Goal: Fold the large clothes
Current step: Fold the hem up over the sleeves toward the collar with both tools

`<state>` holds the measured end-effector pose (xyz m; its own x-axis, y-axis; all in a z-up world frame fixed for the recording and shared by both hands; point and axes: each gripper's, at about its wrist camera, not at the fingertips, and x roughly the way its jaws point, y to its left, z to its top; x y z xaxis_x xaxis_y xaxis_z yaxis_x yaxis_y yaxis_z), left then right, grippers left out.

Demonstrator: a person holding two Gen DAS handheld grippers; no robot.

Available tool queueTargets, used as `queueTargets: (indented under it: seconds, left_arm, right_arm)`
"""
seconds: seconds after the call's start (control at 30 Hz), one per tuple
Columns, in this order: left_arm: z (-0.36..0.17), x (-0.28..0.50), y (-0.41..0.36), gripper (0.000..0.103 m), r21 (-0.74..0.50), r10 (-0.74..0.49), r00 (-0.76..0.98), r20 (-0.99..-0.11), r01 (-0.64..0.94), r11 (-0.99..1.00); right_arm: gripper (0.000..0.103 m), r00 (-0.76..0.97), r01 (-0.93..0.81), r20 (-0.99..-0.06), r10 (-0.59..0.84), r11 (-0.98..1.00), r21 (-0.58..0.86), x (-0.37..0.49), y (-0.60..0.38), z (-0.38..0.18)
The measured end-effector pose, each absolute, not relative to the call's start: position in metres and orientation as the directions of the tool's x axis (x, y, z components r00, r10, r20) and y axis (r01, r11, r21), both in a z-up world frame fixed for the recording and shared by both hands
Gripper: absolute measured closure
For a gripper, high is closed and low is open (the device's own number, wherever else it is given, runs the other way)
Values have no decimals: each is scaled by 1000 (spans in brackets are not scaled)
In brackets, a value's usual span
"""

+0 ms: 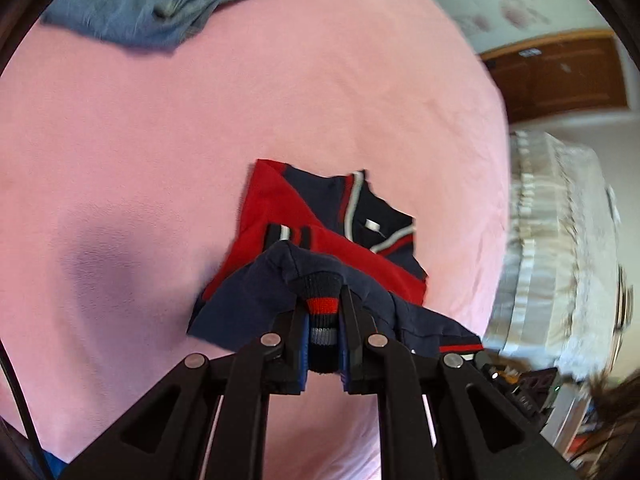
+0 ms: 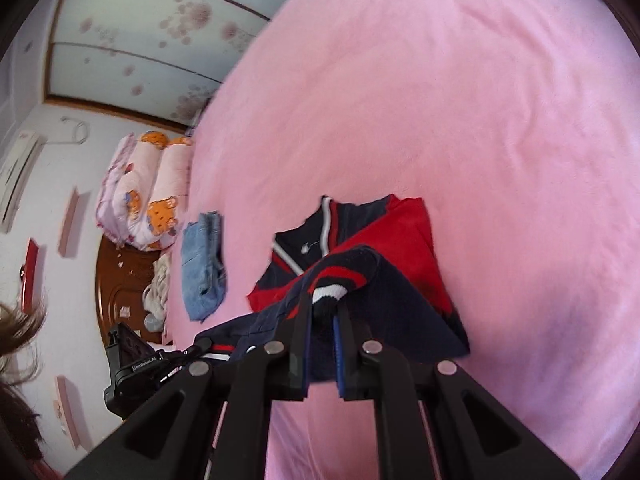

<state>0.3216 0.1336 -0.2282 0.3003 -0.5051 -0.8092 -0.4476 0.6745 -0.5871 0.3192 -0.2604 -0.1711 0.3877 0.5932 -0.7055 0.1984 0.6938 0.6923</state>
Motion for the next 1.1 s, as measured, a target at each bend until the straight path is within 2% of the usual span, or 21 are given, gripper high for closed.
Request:
queueTargets:
  seconds: [0.2,0.23,0.37,0.43,0.57,0.7,0.77,1.1]
  left_arm:
    - [-271,356,138,91,-551,-520,230,-823,-548,630]
    - [-275,362,138,87,-525,-503,210,-838,-561,640]
    - [-267,382,139,59,-454,-393,231,-890,-540,709]
    - [-260,387,139,54,-464,-383,262,-886,-519,718]
    - [-253,393,138,53,-438,-346,271,-898,-481,760]
    - [-247,394,142,52,-436,-327,297,-897,-474,765]
    - [-243,392,146,48,-442,-325,310,-893,-471,764]
    - [-241,362,137,47,-373,-270,290,-918,-403,836]
  right_arm:
    - [94,327,275,-768,550,723,634,355,-253,-207]
    - [93,318,279,-781,537,735,618,358,-252,-210]
    - [90,288,296,-811,509,758,581,369,-249,-218]
    - [90,309,284,-797,519,749,599,372,-249,-216]
    - [88,317,247,-801,508,771,587,377,-247,-212]
    - [79,370,203,-779,505,775,599,379,-247,-202]
    - [75,375,200,-789,488,788,582,379,-246,-199]
    - [74,355,241,-834,423,820,519,362,-250,-201]
